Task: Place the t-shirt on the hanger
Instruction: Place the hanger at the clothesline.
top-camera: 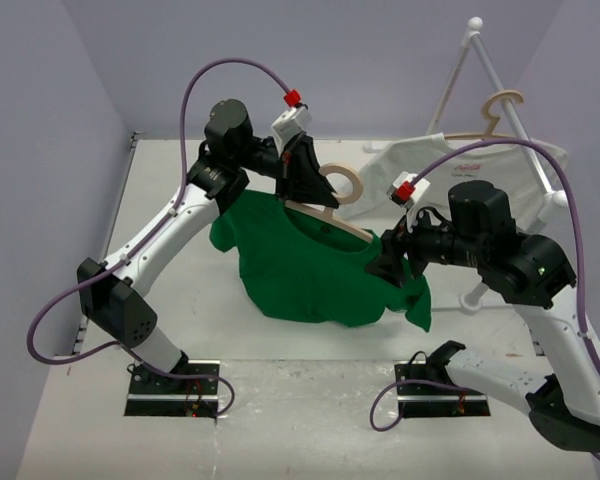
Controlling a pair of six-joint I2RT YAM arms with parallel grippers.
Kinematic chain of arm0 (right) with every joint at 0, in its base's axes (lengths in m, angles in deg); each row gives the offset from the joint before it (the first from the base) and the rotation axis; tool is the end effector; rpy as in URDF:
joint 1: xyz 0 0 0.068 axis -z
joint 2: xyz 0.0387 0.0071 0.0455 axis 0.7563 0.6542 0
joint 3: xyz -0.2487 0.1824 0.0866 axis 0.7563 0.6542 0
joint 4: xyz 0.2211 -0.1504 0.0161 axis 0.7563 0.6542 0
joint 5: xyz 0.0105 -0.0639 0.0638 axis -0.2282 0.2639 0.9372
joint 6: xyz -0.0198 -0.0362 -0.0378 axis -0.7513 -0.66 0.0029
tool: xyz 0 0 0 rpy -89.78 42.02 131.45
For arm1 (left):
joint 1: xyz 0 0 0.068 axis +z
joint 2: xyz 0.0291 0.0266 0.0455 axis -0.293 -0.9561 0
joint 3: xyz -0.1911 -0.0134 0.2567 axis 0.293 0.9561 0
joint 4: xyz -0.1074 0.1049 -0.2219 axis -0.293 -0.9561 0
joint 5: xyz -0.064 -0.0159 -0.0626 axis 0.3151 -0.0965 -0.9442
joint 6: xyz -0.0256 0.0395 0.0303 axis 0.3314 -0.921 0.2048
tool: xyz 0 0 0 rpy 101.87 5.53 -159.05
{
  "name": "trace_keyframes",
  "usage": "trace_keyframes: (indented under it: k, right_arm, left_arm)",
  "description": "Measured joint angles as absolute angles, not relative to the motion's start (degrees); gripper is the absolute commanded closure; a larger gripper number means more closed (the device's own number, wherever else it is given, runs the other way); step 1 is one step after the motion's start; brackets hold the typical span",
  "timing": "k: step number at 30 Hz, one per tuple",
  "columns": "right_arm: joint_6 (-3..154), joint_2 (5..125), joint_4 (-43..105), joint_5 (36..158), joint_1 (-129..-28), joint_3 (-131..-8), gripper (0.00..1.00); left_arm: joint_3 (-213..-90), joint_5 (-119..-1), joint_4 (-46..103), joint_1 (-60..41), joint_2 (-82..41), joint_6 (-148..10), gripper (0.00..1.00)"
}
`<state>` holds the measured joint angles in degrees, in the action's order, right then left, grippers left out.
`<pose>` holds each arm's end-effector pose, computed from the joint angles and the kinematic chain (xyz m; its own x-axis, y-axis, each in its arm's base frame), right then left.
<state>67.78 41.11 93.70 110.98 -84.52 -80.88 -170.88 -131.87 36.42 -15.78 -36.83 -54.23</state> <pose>0.0981 0.0871 0.4935 -0.4416 -0.3260 -0.8359 -0.7923 0.5788 0.1929 0.2839 -0.2284 0.4981 -0.2726 0.0873 -0.9582 0.8776 -0.3857 -0.2848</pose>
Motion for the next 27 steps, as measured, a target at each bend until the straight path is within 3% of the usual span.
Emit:
trace_keyframes:
  k: [1,3,6,10,11,15,17,18,20,21,22,25,26,27]
  right_arm:
    - [67.4,40.7,93.7,111.0,-84.5,-80.9,0.51]
    - [67.1,39.9,93.7,111.1,-84.5,-80.9,0.58]
    - [66.2,38.6,93.5,111.3,-84.5,-80.7,0.61]
    - [65.5,37.9,93.4,111.6,-84.5,-80.5,0.57]
    - [65.3,37.9,93.4,111.7,-84.5,-80.5,0.54]
    - [64.7,38.9,93.2,112.9,-84.5,-80.5,0.2]
    - [64.6,39.3,93.2,113.7,-84.5,-80.5,0.26]
    - [64.6,39.6,93.2,114.0,-84.5,-80.5,0.39]
    - [64.3,40.5,92.9,114.7,-84.5,-80.4,0.79]
    - [64.4,40.6,92.8,114.8,-84.5,-80.4,0.94]
    - [64.3,40.6,92.7,114.8,-84.5,-80.4,1.0]
    - [64.4,40.2,92.2,115.0,-84.6,-80.2,1.0]
    - [64.4,39.8,91.9,115.0,-84.8,-79.9,1.0]
    - [64.6,39.3,91.6,114.8,-84.8,-79.6,1.0]
  left_arm:
    - [-171.3,-132.1,36.7,-15.8,-36.9,-53.8,1.0]
    - [-172.2,-132.8,37.5,-15.8,-36.9,-53.0,1.0]
    - [-173.2,-134.1,39.1,-15.8,-36.9,-52.1,1.0]
    - [-173.4,-135.6,40.9,-16.3,-36.9,-50.9,1.0]
    - [-173.4,-135.8,41.4,-16.5,-36.9,-50.8,1.0]
    - [-173.3,-136.6,42.8,-17.1,-36.6,-50.6,1.0]
    - [-173.3,-136.8,43.2,-17.2,-36.5,-50.4,1.0]
    - [-173.3,-136.9,43.5,-17.2,-36.4,-50.3,1.0]
    - [-173.2,-136.9,43.7,-17.4,-36.2,-50.3,1.0]
    - [-173.2,-136.9,43.8,-17.4,-36.1,-50.3,1.0]
    - [-173.2,-136.9,44.0,-17.5,-36.0,-50.3,1.0]
    - [-173.2,-136.8,44.6,-17.6,-36.0,-50.2,1.0]
    - [-173.2,-136.7,44.7,-17.6,-36.0,-49.9,0.83]
    - [-173.2,-136.3,44.8,-17.6,-36.0,-49.8,0.56]
